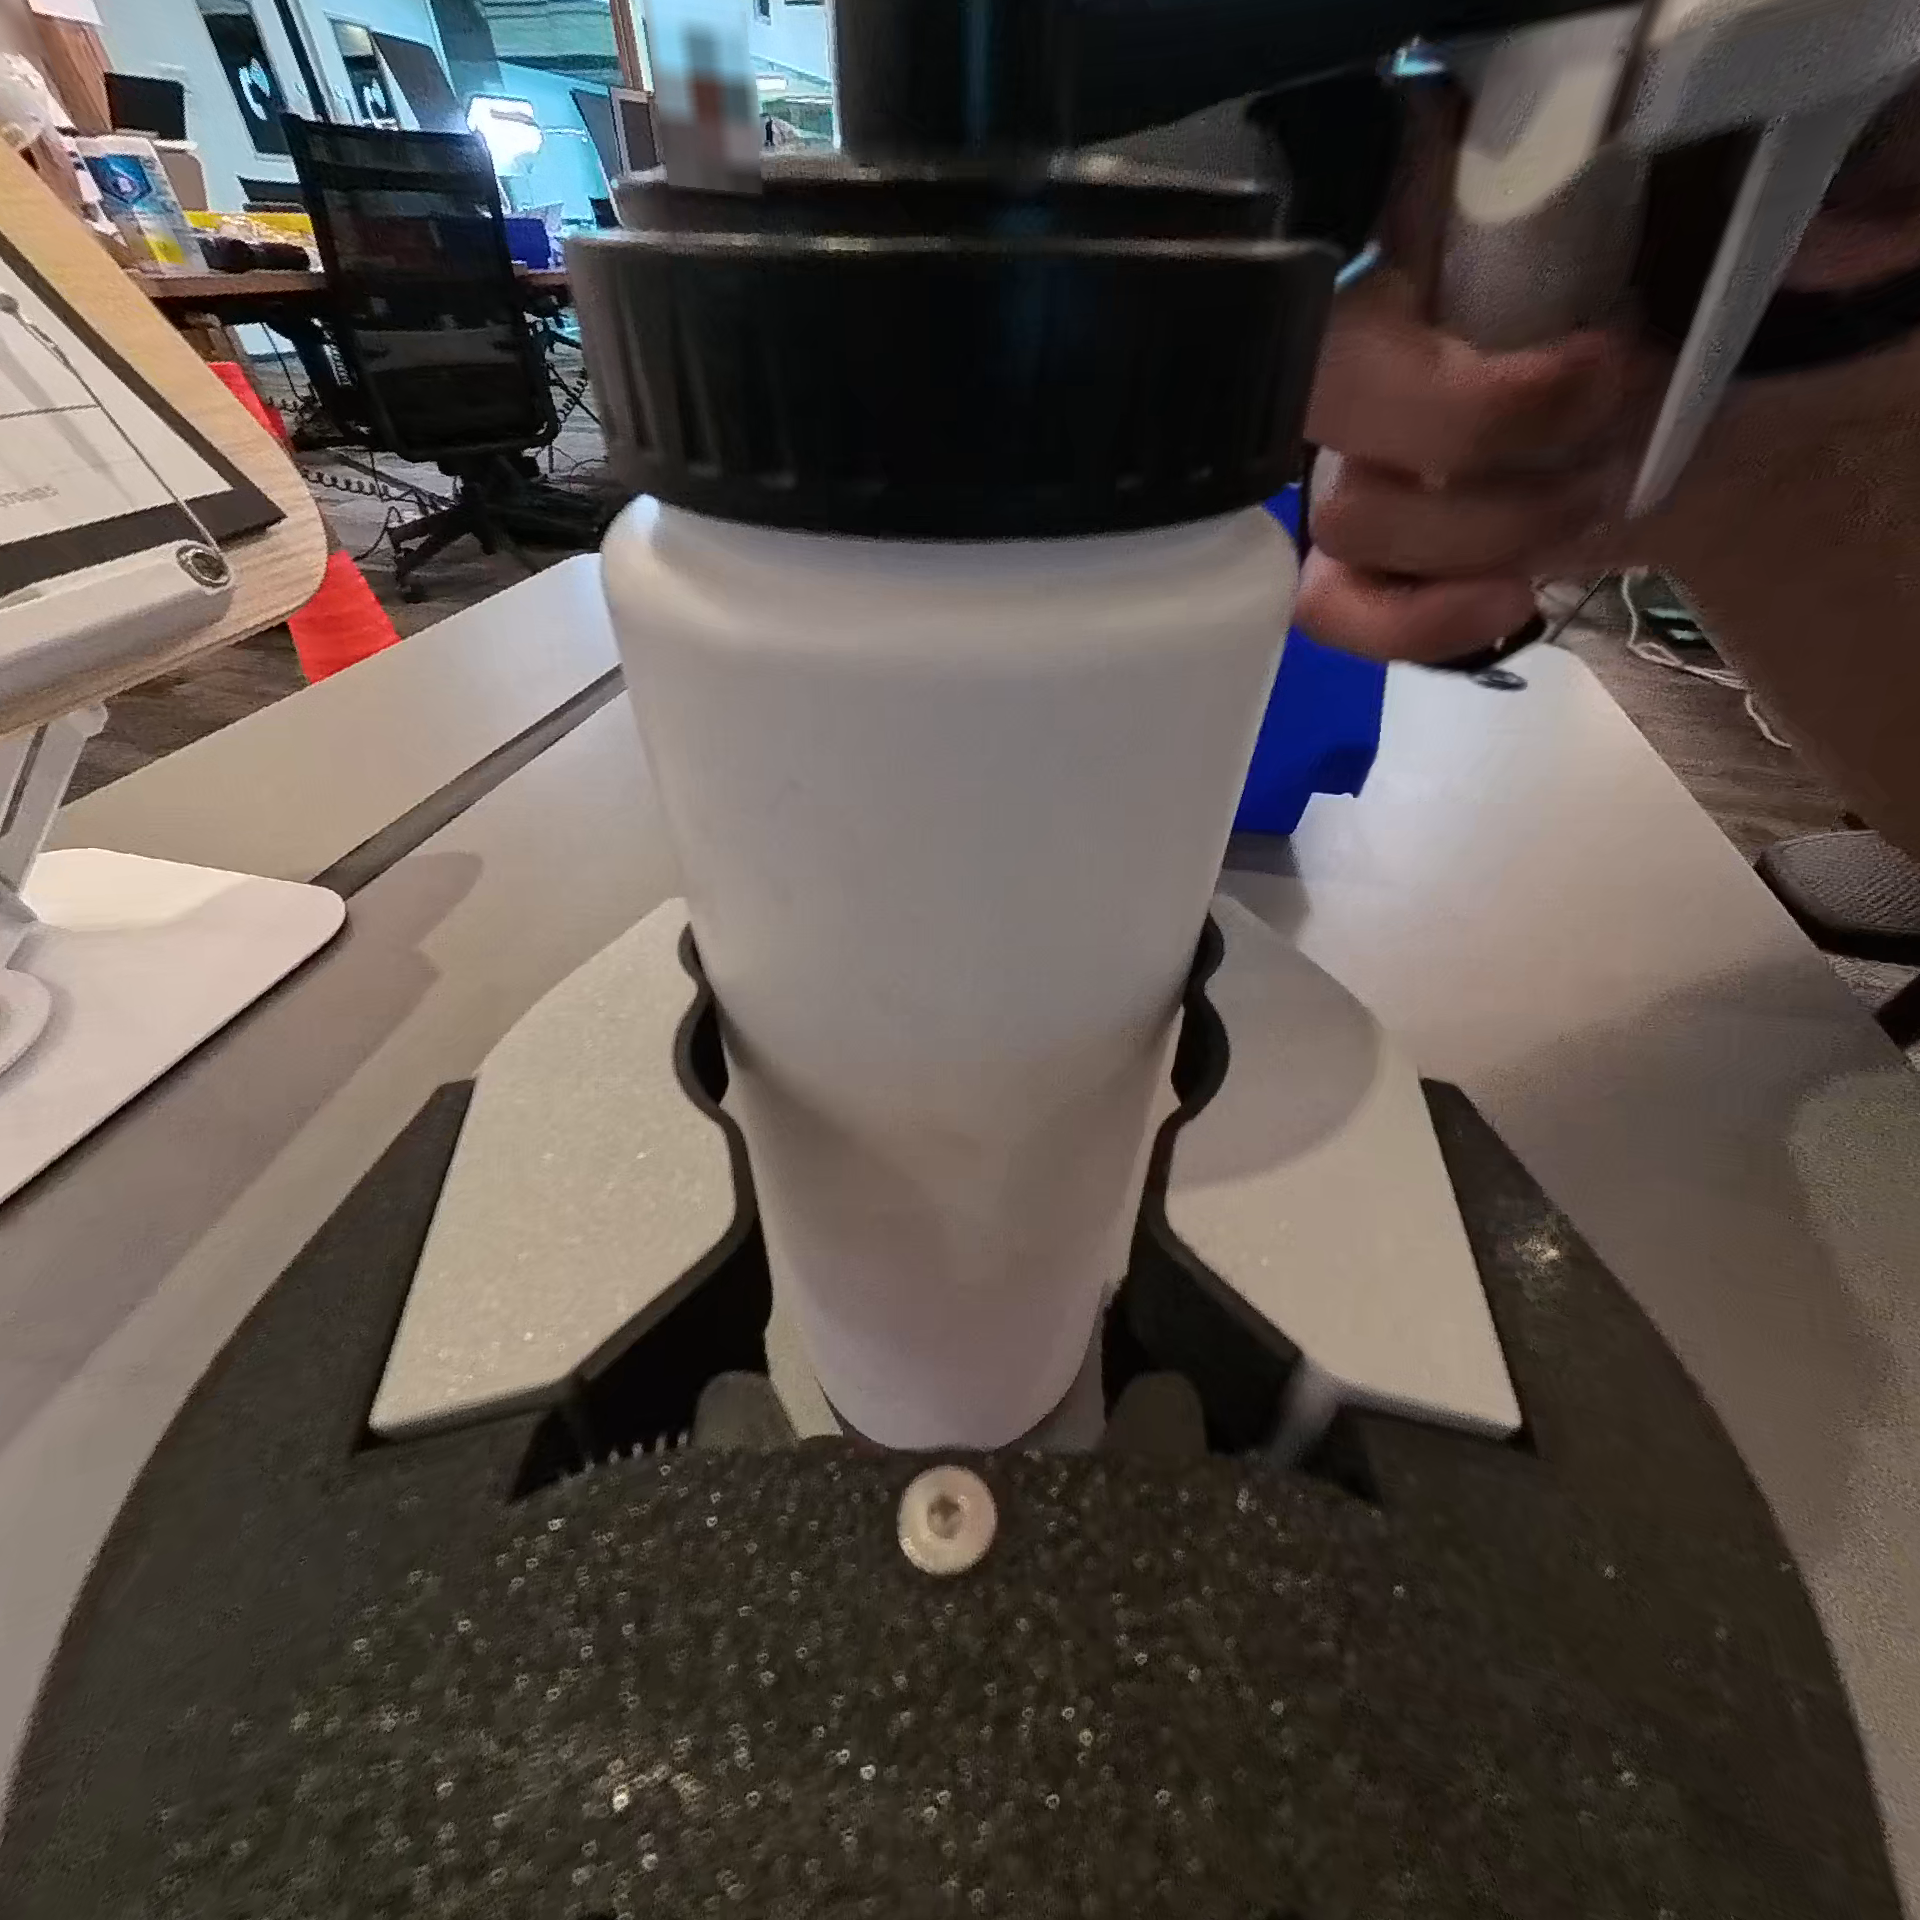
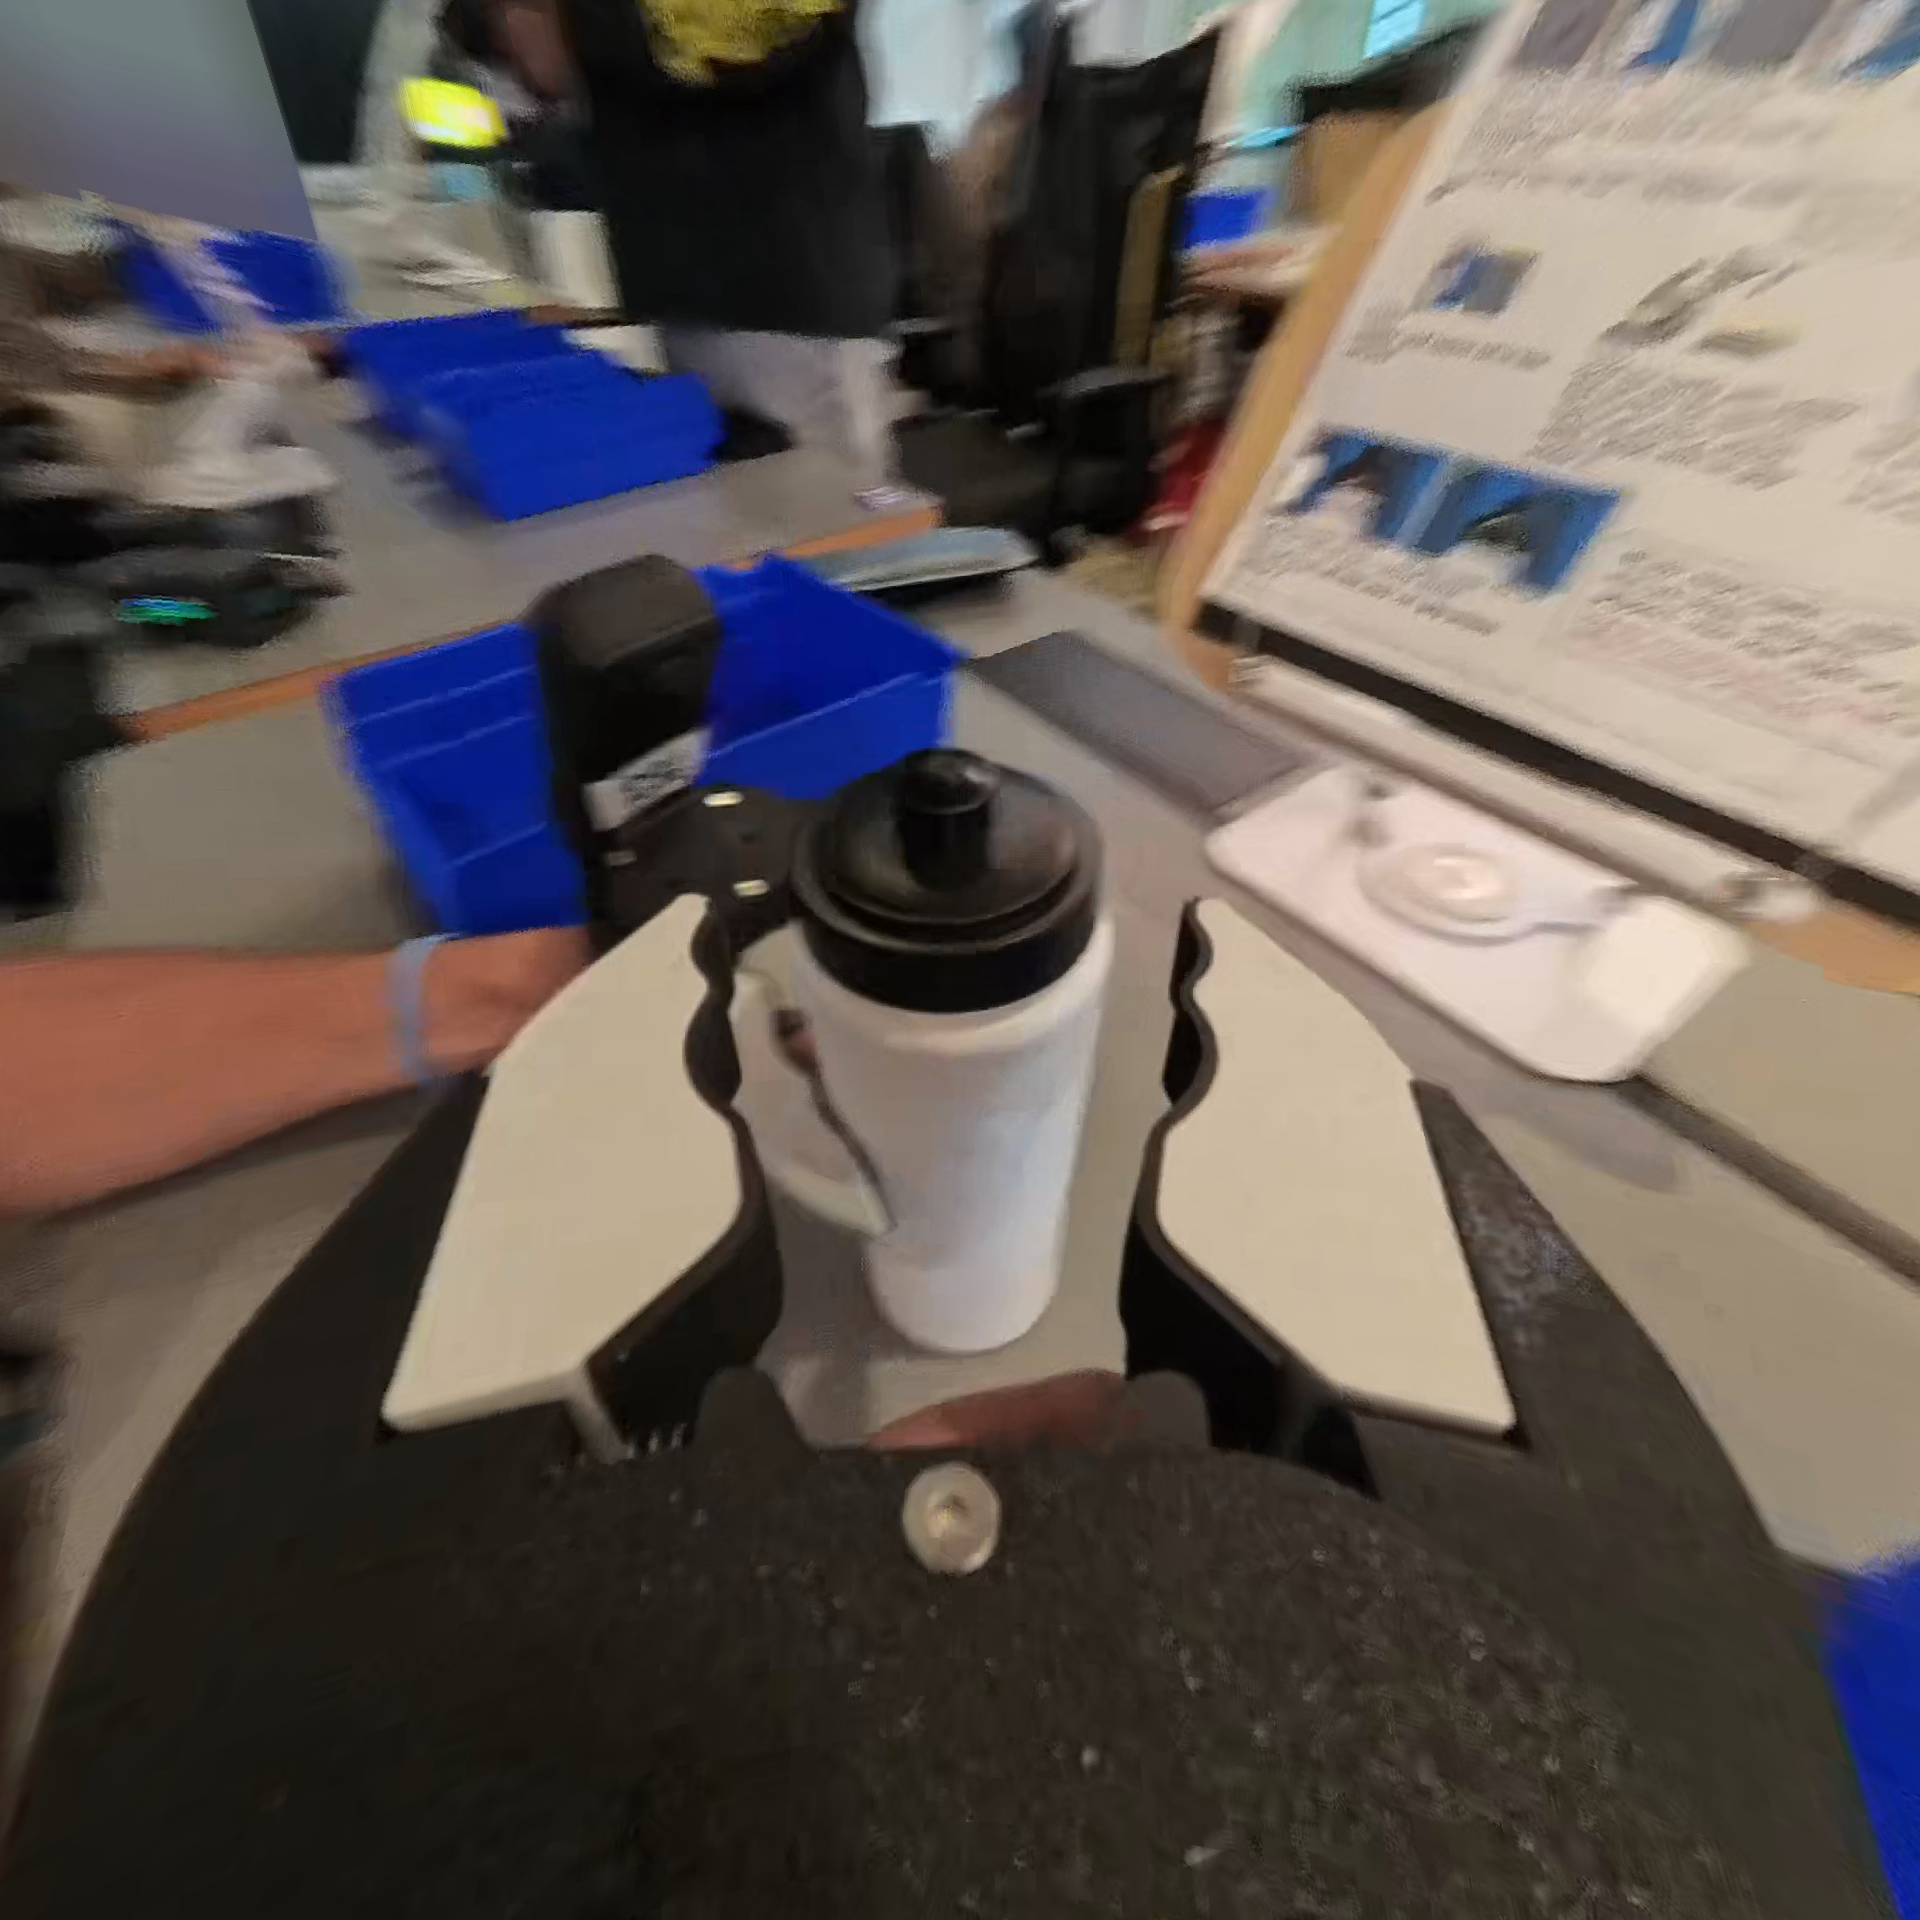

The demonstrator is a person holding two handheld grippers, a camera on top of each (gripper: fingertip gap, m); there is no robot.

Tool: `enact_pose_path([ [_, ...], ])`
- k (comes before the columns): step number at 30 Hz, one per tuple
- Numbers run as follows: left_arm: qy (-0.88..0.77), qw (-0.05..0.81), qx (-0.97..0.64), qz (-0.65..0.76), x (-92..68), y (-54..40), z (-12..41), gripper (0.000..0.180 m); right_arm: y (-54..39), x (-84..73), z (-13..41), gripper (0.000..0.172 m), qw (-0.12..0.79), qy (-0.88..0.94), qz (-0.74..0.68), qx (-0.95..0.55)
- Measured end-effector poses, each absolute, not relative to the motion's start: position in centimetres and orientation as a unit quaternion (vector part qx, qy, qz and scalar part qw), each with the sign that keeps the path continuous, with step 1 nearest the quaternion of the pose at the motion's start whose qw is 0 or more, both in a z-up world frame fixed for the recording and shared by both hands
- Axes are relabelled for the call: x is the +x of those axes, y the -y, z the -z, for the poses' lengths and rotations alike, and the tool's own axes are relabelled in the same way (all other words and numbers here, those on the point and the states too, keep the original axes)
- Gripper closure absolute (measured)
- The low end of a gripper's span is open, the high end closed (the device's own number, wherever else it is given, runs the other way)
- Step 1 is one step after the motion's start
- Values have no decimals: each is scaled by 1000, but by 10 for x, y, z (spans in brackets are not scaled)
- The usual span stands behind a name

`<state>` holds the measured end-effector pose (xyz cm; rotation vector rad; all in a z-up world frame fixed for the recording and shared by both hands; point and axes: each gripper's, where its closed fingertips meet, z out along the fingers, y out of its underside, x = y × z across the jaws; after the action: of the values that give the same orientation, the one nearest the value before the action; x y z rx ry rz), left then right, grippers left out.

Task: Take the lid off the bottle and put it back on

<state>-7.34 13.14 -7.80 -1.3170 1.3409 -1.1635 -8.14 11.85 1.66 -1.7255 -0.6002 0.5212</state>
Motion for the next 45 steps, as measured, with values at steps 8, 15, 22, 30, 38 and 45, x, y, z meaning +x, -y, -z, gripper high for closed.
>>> enact_pose_path([
  [8, -541, 448, -532, 473, -74, -132, 78, 96, -127, -92, 1, 91, 506, 335, -324, -726],
  [15, -540, 448, -535, 471, -74, -132, 78, 96, -138, -101, 3, 105, 561, 303, -309, -706],
  [22, -542, 448, -534, 469, -73, -132, 78, 96, -138, -98, 2, 105, 652, 152, -184, -720],
  [30, -542, 448, -533, 471, -74, -132, 78, 96, -137, -100, 6, 103, 630, 106, -80, -765],
  [38, -544, 448, -530, 472, -74, -131, 78, 96, -99, -89, -7, 94, 539, 348, -244, -727],
  [45, -547, 443, -521, 483, -74, -129, 78, 96, -133, -93, -4, 92, 481, 388, -347, -705],
])
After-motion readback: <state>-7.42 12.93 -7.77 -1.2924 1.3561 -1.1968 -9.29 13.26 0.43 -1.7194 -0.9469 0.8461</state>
